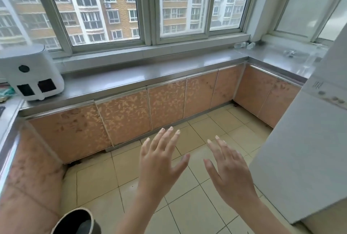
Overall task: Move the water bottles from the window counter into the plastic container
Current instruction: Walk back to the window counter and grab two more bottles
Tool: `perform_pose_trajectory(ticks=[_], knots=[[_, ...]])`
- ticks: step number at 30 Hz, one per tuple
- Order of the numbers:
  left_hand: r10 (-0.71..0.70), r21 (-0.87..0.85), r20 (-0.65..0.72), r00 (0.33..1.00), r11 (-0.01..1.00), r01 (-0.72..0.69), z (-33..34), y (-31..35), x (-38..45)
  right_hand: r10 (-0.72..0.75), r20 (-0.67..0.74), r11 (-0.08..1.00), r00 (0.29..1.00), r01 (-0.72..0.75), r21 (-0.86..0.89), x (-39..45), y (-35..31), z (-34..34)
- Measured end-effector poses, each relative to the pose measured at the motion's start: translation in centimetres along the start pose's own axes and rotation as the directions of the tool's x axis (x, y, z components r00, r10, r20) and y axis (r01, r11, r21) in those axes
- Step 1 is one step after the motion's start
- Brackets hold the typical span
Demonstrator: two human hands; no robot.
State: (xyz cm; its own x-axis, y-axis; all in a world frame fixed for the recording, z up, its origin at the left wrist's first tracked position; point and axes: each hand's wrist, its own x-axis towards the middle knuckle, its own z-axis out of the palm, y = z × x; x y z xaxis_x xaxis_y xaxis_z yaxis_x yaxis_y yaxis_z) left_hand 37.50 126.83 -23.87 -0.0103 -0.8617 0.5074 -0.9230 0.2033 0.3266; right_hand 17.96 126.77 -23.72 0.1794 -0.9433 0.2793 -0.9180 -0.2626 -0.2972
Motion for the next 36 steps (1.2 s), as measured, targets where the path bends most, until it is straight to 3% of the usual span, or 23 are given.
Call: perform_pose_trajectory(ticks=[25,36], knots=[[0.135,-0.049,0.118,0.984,0.99,-0.13,27.8,2.6,43.8,0.139,-0.086,0.988,0.987,-0.145,-0.06,41.5,24.3,3.8],[0.223,-0.091,0.18,0.958,0.973,-0.21,41.8,0.2,65.3,0.24,-0.122,0.962,0.963,-0.253,-0.107,61.8,33.4,7.6]])
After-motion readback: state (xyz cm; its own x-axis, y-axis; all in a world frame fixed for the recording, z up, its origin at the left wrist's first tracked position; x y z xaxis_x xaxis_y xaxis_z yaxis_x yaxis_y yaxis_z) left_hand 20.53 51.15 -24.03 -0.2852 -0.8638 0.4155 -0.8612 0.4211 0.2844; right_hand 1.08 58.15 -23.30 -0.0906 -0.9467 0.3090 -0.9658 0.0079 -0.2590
